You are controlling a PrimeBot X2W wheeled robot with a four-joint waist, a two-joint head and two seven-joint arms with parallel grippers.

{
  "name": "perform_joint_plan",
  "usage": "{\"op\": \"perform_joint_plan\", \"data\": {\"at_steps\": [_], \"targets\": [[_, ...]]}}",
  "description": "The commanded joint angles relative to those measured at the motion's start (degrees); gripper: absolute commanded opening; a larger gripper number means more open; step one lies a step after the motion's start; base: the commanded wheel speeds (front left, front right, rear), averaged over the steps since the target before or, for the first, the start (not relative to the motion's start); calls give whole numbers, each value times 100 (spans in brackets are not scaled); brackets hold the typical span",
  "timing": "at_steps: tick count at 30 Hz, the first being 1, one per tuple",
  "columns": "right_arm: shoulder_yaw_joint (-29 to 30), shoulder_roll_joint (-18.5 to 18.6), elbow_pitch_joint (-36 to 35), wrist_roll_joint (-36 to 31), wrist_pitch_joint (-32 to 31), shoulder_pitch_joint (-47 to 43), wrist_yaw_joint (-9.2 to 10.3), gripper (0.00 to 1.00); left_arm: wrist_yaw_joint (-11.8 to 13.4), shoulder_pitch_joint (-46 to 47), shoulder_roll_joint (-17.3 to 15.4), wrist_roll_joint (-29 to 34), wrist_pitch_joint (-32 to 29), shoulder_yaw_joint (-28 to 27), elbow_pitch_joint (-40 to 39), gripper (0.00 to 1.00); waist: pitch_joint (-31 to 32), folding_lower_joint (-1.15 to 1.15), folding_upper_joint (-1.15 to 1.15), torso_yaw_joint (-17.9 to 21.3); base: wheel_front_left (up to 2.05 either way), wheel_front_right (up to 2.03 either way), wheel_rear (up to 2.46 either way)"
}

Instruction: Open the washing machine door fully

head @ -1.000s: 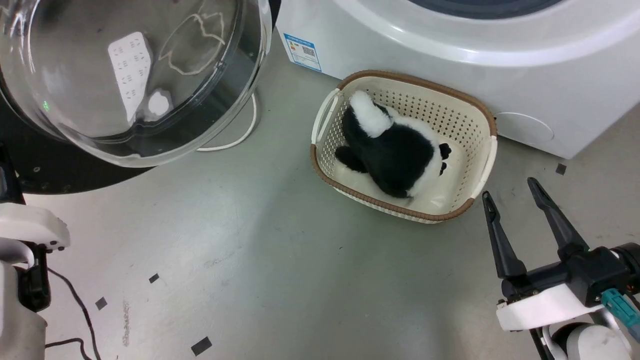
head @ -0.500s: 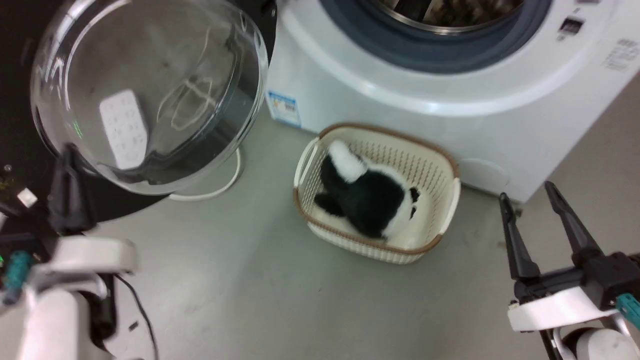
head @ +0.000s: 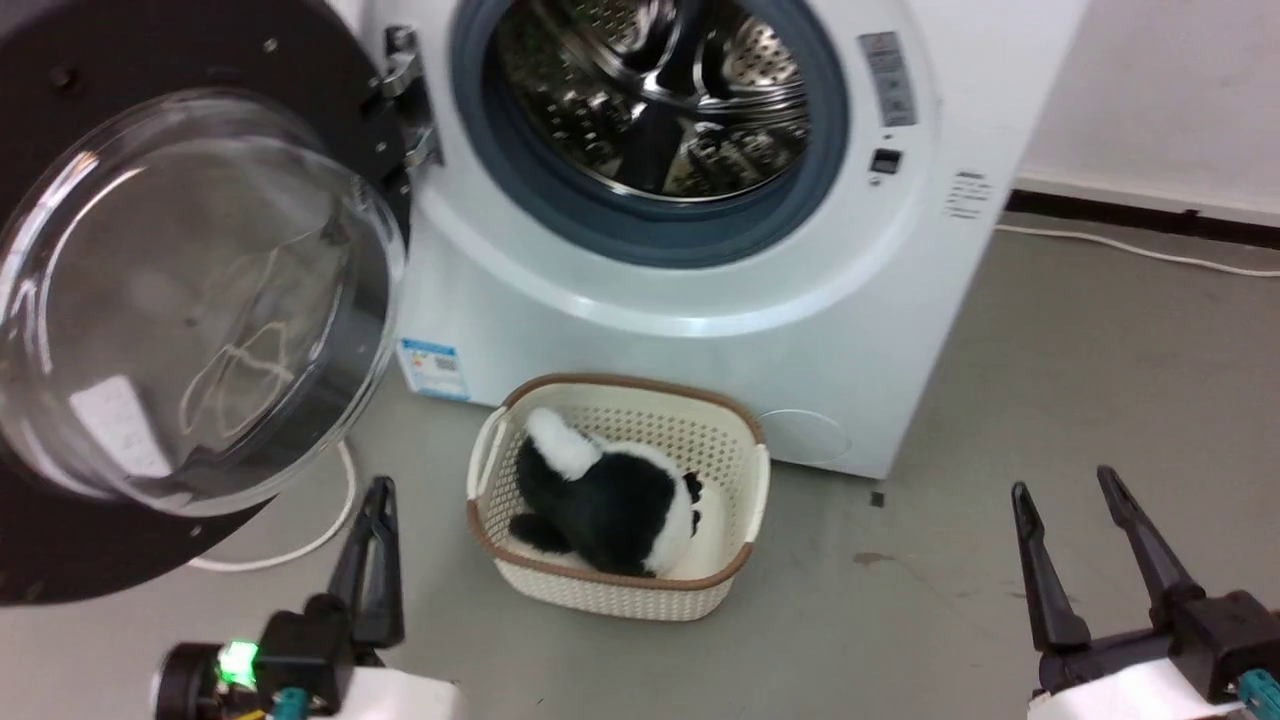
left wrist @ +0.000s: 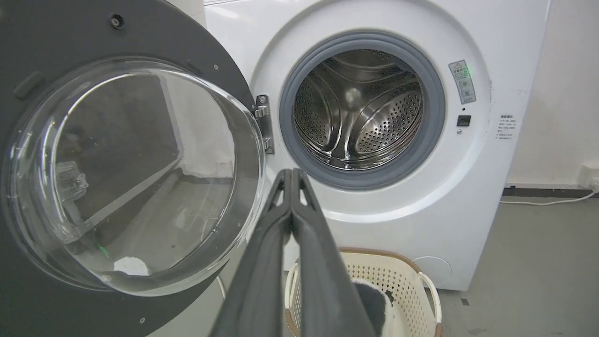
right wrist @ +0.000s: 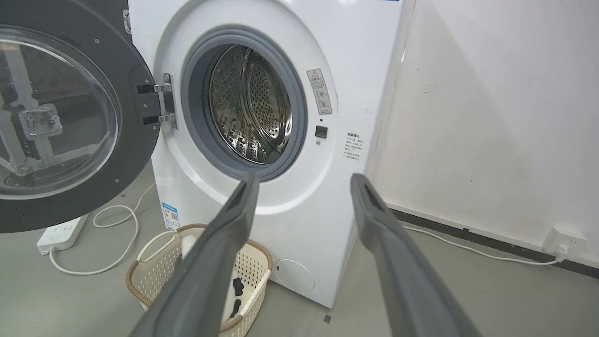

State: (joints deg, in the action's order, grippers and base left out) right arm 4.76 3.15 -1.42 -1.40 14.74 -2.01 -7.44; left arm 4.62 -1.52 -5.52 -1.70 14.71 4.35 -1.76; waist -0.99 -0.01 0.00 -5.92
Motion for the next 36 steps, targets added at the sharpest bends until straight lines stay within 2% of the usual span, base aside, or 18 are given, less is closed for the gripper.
{"op": "perform_joint_plan", "data": {"at_steps": [1,2,3,17,33,34,36], "targets": [[18,-25,30,61,25,-65,-5,100,29,-69,30,26,29,29,5,33,95,1,0,144,0,0,0],[16,-26,65,81,25,-86,-5,100,42,-115,43,59,29,84,32,80,112,1,0,191,0,0,0],[3,-26,88,92,25,-108,-5,100,58,-152,57,73,29,126,57,100,122,1,0,231,0,0,0],[-133,-26,321,195,26,-209,-5,100,122,-258,89,172,29,418,252,100,144,1,0,526,0,0,0],[-132,-27,300,284,26,-134,-5,100,181,-105,37,145,29,500,402,100,118,1,0,594,0,0,0],[-137,-2,303,250,0,-154,0,0,174,-169,68,151,0,488,394,0,117,2,0,596,0,0,0],[-141,0,303,248,-4,-153,0,0,174,-171,81,152,-7,478,395,0,117,2,0,597,0,0,0]]}}
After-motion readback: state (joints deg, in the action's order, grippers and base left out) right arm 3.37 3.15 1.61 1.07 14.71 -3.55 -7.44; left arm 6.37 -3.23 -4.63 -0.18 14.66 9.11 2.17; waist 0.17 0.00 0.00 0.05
